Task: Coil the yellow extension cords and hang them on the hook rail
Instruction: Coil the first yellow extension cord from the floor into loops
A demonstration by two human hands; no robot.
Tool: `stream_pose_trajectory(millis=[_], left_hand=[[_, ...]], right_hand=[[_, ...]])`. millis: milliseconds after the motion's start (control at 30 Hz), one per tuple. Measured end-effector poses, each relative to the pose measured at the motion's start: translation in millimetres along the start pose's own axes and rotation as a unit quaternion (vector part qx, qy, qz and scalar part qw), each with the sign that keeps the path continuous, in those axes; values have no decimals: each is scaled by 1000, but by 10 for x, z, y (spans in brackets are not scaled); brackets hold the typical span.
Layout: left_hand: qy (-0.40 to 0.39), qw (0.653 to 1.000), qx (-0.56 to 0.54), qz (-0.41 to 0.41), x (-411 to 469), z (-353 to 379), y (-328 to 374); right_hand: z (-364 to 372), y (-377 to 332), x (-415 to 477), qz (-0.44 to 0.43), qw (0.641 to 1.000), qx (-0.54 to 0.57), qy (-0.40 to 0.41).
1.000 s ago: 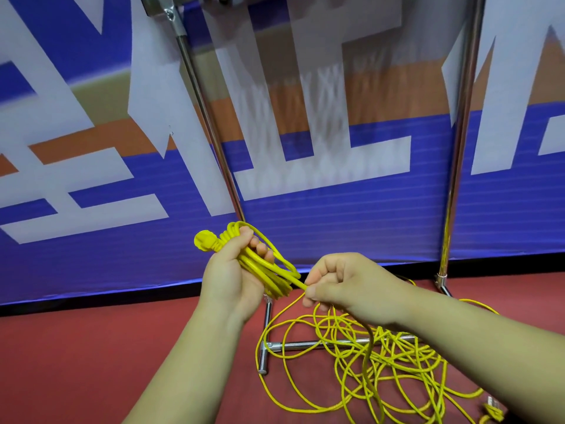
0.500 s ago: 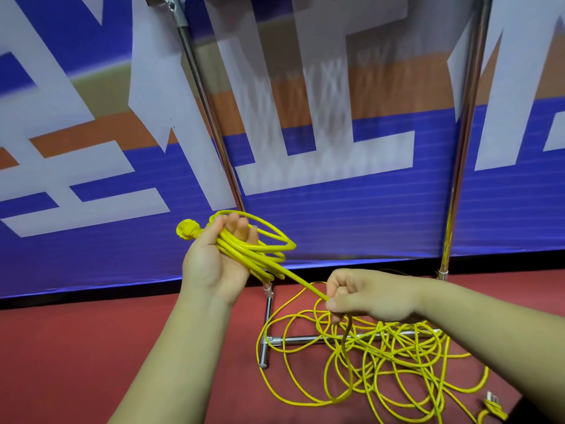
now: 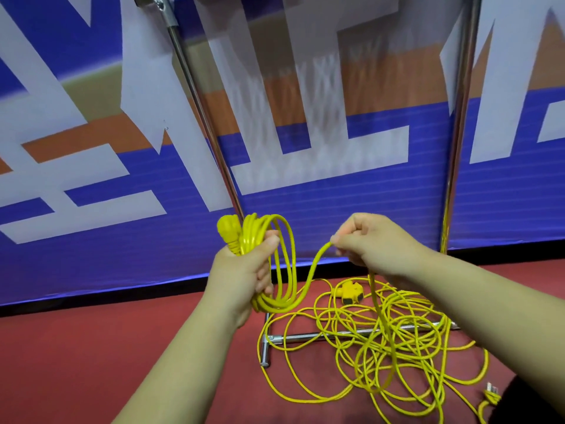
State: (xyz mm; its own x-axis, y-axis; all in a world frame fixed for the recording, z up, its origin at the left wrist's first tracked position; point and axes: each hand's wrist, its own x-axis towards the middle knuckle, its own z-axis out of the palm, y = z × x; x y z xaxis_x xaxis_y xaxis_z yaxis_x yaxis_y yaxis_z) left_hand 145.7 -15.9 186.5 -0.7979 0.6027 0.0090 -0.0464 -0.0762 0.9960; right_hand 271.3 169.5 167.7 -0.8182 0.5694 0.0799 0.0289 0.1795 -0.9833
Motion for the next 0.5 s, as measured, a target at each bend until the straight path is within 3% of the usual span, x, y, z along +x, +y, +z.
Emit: stream_pose_trajectory(millis=[200,500], left_hand=[[-63,997,31,-17,-24,199,-161],[-156,985,70,-1,-104,478,-211]], right_hand=[[-39,-288,-186,-67,996,31,-45],[-182,-309,-199,-109,994,30,1]])
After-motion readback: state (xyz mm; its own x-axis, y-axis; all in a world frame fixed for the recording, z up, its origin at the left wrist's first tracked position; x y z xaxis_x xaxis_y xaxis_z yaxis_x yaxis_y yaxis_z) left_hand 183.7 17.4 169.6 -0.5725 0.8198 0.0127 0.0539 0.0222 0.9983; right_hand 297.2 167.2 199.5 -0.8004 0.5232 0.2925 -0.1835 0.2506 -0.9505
